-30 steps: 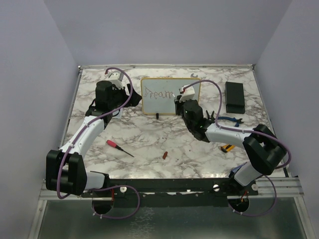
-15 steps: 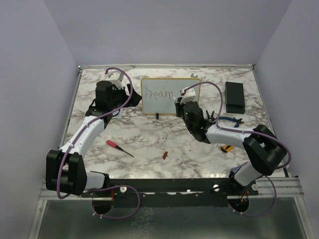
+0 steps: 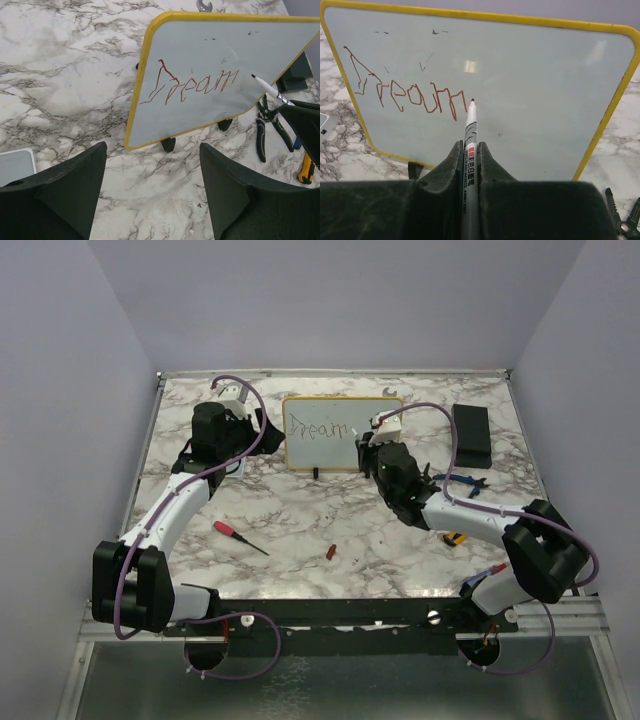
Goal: Write a sentence on the whiteboard
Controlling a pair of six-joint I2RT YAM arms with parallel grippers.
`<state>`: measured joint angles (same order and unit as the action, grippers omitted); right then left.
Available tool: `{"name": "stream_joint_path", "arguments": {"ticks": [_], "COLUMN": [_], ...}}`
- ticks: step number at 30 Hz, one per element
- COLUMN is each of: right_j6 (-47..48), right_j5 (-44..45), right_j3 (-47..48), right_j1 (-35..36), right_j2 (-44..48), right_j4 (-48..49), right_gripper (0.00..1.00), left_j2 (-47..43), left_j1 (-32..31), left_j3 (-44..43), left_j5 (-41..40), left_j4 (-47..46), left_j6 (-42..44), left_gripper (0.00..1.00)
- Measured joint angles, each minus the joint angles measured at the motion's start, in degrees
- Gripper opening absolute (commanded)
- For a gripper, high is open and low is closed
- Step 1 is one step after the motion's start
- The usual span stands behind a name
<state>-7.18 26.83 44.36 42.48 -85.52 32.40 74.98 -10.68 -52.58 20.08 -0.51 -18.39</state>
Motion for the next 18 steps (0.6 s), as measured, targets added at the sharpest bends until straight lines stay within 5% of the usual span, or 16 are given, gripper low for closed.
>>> {"name": "stream_joint_path", "arguments": {"ticks": [18], "right_j6": [0.81], "right_j5": [0.09], "right_j3": [2.40], "right_j1": [-1.64], "right_j2": [-3.02], "right_j4": [0.07], "right_gripper": [0.01], "left_j2": [0.00], "left_j1": [-0.22], "left_j3": [0.00], "left_j5": [0.00], "left_j4": [0.00], "left_j6": [0.00], "left_gripper": [0.76]}}
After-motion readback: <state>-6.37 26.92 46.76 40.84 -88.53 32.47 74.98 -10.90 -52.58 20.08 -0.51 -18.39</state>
